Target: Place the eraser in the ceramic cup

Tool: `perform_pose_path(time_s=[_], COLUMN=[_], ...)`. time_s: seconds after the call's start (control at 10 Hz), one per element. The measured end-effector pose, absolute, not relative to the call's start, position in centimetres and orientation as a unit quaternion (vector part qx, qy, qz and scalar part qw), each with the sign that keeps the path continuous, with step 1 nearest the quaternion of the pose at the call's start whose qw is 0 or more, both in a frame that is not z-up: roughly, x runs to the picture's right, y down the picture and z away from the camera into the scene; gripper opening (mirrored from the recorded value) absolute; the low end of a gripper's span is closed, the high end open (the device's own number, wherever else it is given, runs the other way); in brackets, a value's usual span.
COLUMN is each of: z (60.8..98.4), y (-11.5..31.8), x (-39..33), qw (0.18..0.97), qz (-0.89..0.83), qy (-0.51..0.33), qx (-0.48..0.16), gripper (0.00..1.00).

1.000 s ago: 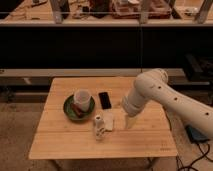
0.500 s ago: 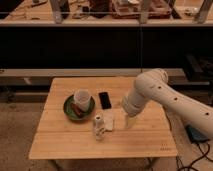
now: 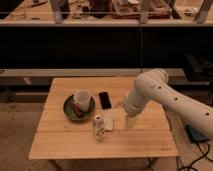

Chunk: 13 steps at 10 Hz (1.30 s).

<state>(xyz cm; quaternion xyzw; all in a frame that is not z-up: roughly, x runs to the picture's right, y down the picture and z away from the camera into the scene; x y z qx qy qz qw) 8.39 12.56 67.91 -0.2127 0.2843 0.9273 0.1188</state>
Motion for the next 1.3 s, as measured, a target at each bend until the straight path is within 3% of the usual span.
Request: perform_pose_path(time_s=[1.3], z=[68.9], y=[12.0], x=[8.8], qw=[0.093], qz=[0.93], qy=[0.288], qx=[-0.209], gripper=[0.68])
